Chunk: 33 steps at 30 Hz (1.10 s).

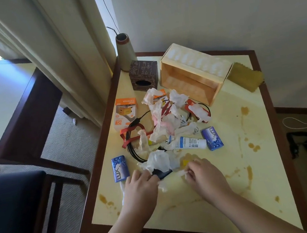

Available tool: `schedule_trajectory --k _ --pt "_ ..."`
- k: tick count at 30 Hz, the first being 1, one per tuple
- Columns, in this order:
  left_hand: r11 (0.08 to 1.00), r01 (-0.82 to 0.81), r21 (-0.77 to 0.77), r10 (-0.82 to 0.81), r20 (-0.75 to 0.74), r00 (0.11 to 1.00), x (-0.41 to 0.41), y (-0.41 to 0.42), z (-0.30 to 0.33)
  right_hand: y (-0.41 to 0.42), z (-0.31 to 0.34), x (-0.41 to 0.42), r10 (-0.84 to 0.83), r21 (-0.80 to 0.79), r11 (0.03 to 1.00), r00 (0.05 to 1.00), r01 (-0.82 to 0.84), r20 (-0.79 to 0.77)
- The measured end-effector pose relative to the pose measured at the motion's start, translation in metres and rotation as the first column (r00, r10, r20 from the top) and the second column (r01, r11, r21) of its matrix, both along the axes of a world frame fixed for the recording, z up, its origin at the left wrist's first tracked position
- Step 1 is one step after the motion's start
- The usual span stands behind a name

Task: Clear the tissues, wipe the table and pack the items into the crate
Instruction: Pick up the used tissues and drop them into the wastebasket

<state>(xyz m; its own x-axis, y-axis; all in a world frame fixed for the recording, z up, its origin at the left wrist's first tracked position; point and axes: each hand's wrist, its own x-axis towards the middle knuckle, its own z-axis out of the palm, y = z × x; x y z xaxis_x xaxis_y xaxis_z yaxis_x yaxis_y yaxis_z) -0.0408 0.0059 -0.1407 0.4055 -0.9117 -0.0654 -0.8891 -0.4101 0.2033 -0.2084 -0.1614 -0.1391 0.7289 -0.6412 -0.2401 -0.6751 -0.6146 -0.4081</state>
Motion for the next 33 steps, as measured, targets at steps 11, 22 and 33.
schedule_trajectory --k 11,22,33 --pt "0.992 -0.104 0.071 0.109 -0.068 0.992 0.019 -0.038 0.003 -0.004 0.007 0.037 0.028 0.09 0.996 1.0 -0.028 0.001" --pt "0.933 -0.121 -0.339 0.079 -0.135 0.988 0.017 -0.008 0.003 -0.007 0.002 0.055 0.094 0.111 0.991 0.988 -0.081 -0.12" --pt "0.677 -0.553 -0.485 0.434 -0.343 0.833 -0.003 0.125 0.032 -0.001 0.001 0.049 0.031 -0.041 0.999 0.998 -0.034 -0.063"
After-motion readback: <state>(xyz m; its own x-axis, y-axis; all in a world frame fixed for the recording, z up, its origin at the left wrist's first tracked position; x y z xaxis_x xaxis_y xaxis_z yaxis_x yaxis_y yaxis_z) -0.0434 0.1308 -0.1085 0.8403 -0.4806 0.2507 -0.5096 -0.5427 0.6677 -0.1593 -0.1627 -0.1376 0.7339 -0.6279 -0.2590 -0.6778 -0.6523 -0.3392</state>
